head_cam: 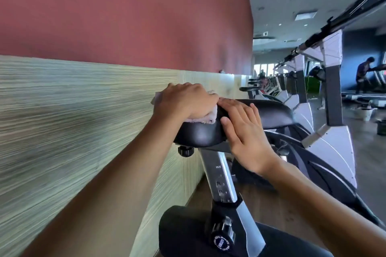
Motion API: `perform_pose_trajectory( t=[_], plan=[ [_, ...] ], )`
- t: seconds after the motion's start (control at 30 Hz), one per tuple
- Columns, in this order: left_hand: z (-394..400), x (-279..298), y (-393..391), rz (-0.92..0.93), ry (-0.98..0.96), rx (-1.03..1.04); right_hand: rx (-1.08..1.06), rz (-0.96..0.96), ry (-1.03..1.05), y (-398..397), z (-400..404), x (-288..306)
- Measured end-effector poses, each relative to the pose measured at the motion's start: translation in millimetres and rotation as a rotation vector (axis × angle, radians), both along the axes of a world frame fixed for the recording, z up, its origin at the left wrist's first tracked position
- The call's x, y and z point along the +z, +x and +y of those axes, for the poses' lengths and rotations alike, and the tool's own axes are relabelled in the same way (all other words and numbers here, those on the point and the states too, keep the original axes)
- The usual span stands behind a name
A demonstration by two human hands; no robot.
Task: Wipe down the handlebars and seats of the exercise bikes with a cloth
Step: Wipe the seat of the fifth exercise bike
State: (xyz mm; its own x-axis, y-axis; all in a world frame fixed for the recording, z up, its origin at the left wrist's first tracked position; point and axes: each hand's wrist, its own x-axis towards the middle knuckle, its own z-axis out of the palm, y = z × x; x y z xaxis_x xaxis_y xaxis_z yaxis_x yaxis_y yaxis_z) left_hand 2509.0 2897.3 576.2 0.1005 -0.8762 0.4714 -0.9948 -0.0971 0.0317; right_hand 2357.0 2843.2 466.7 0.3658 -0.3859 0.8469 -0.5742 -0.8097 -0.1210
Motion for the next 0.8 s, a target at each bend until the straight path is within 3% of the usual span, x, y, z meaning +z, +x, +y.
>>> perform_pose_trajectory(
  t=[0.13, 0.3, 0.43, 0.67, 0.8],
  plan=[
    [3.0, 10.6, -6.9, -0.035, 0.111, 0.014, 0.024, 0.024, 0.101, -4.4, 8.1, 7.7],
    [15.9, 7.4, -11.3, -0.007, 0.016, 0.046, 0.011, 0.068, 0.296, -7.0, 24.1, 23.0],
    [14.5, -9.6, -1.7, -0.017, -0.057, 0.000, -0.018, 0.141, 0.332, -11.3, 27.1, 55.9],
    [-4.5, -0.6, 15.3, 0.020, 0.048, 0.016, -0.136, 0.500, 0.561, 1.6, -3.2, 95.5],
    [-29.2, 2.7, 30.0, 0.082, 0.147, 0.005, -0.184, 0.544, 0.594, 3.5, -1.7, 94.0]
  ],
)
